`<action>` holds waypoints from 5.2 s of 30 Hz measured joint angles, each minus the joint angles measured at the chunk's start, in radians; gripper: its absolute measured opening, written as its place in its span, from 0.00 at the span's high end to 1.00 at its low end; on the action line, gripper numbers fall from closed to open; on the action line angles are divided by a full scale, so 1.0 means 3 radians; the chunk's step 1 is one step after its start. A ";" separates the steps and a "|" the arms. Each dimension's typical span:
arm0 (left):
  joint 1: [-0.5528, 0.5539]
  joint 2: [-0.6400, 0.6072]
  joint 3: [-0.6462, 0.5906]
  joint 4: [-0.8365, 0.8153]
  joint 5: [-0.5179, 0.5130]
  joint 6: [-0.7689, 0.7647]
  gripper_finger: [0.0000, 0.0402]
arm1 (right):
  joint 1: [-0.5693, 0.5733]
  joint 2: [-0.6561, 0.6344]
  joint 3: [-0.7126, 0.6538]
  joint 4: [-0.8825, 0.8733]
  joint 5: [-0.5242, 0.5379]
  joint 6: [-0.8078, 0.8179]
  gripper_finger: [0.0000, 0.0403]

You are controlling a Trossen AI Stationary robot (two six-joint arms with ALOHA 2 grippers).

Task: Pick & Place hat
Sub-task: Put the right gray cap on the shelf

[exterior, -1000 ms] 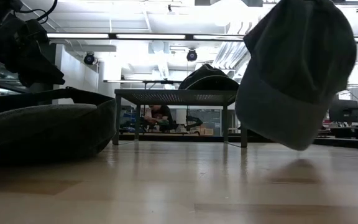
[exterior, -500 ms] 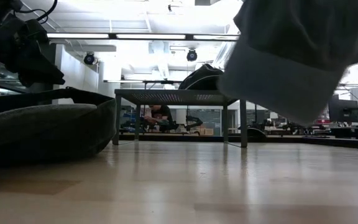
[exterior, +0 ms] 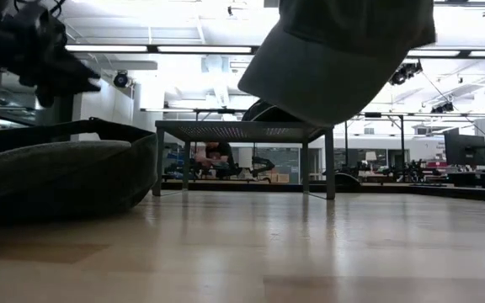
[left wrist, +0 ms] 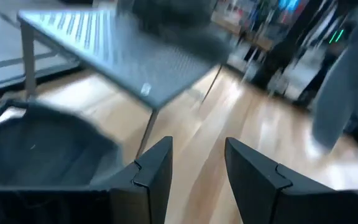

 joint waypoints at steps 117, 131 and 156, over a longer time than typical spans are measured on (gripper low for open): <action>-0.1026 0.3648 0.2307 0.1661 -0.0377 0.2871 0.39 | -0.0169 0.0601 -0.0004 0.2108 0.1970 0.0720 1.00; -0.1027 0.3705 0.2304 0.1839 -0.0514 0.2580 0.62 | -0.0169 0.0601 -0.0003 0.2117 0.1952 0.0692 1.00; -0.1030 0.3488 0.2312 0.1697 -0.0696 0.1928 1.00 | -0.0171 0.0523 -0.0004 0.2259 0.1821 -0.0343 0.99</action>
